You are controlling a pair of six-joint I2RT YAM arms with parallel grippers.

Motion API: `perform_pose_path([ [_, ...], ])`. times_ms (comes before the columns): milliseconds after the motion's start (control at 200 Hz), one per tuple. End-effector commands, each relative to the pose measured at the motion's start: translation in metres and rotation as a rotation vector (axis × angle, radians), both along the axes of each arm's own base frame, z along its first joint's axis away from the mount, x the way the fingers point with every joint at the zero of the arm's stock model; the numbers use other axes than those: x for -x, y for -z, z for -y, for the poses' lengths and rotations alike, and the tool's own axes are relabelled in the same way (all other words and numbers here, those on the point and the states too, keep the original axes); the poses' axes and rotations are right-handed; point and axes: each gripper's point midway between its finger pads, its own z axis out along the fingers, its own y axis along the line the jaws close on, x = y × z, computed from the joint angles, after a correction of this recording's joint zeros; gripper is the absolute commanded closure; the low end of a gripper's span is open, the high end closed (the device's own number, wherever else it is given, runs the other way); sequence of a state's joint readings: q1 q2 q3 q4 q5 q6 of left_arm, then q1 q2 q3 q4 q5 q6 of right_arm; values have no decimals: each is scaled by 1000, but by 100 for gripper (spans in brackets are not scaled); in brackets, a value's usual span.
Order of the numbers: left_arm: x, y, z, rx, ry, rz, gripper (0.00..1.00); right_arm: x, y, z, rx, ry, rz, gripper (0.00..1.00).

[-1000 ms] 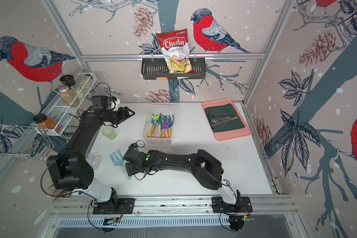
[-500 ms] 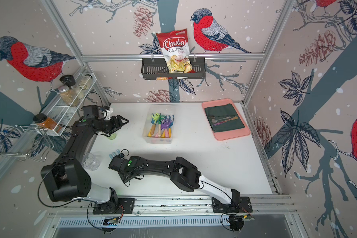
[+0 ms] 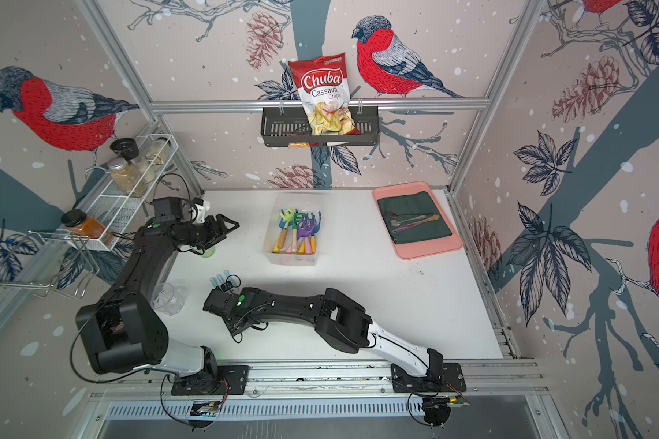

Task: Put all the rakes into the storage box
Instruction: Pick up the rake at the center of the board.

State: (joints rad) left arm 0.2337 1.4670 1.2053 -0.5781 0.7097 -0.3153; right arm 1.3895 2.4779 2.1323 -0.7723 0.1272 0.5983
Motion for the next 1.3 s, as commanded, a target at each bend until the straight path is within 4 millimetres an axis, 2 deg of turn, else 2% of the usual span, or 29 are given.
perform_pose_path([
  [0, -4, -15, 15, 76, 34, 64, 26, -12, -22, 33, 37, 65, 31, 83],
  [255, -7, -36, 58, 128, 102, 119, 26, -32, -90, 84, -116, 198, 55, 85],
  [390, -5, -46, 82, 150, 139, 136, 26, -47, -110, 110, -142, 267, 73, 85],
  [560, -3, -47, 103, 167, 173, 135, 26, -66, -125, 132, -163, 330, 105, 85],
  [845, 11, -14, 159, 148, 267, 68, 26, -95, -142, 150, -172, 401, 144, 85],
  [1171, 13, 1, 181, 164, 287, 48, 28, -107, -165, 155, -225, 429, 176, 85],
  [1291, 12, 0, 183, 157, 287, 51, 28, -110, -163, 164, -197, 442, 187, 85],
])
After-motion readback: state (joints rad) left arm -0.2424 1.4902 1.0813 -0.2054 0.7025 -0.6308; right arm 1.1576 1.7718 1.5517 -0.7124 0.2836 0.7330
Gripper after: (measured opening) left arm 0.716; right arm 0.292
